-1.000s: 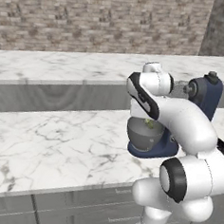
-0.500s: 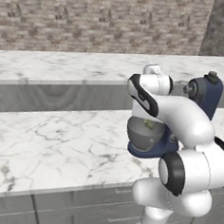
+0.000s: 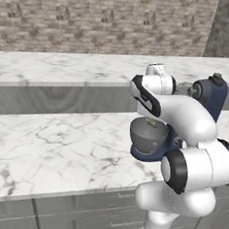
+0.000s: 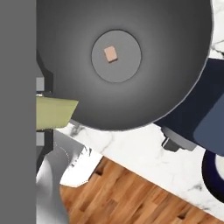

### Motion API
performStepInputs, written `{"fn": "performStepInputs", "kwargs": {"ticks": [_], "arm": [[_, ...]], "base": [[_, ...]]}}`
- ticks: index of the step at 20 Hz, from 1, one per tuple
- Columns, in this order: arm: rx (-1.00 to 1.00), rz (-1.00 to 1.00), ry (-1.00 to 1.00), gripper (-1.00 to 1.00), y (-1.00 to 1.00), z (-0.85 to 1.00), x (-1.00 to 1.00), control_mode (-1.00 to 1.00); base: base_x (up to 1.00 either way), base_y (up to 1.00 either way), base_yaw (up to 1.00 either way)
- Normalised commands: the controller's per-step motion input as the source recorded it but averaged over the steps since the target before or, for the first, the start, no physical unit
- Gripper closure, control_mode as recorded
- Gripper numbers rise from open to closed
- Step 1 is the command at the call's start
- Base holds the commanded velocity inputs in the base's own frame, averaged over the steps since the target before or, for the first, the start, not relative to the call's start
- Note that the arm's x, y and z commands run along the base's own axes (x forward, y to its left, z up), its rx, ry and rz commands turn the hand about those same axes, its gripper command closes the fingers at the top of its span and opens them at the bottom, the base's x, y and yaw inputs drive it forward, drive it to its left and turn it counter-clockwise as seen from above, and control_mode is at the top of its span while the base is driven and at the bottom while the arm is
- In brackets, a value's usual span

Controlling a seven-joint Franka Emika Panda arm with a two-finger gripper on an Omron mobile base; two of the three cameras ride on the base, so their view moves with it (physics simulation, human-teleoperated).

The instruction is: Add butter and sugar cubes to the stand mixer bowl and then turn on the stand mixer to begin making frosting.

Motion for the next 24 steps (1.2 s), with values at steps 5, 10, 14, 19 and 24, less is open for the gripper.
{"fn": "performStepInputs", "kwargs": {"ticks": [5,10,14,19,24], "arm": [[-0.07,-0.04,-0.14,1.00,0.00,-0.04,0.17,-1.00],[-0.03,-0.02,-0.09,1.00,-0.08,-0.20,0.00,-1.00],[0.00,-0.04,-0.01,1.00,-0.24,-0.30,0.00,-1.00],[0.00,-0.06,0.01,1.00,-0.13,-0.16,0.14,-1.00],[0.00,-0.14,0.04,1.00,0.05,-0.01,0.29,-1.00]], "base": [[0.00,0.00,0.00],[0.00,0.00,0.00],[0.00,0.00,0.00],[0.00,0.00,0.00],[0.00,0.00,0.00]]}}
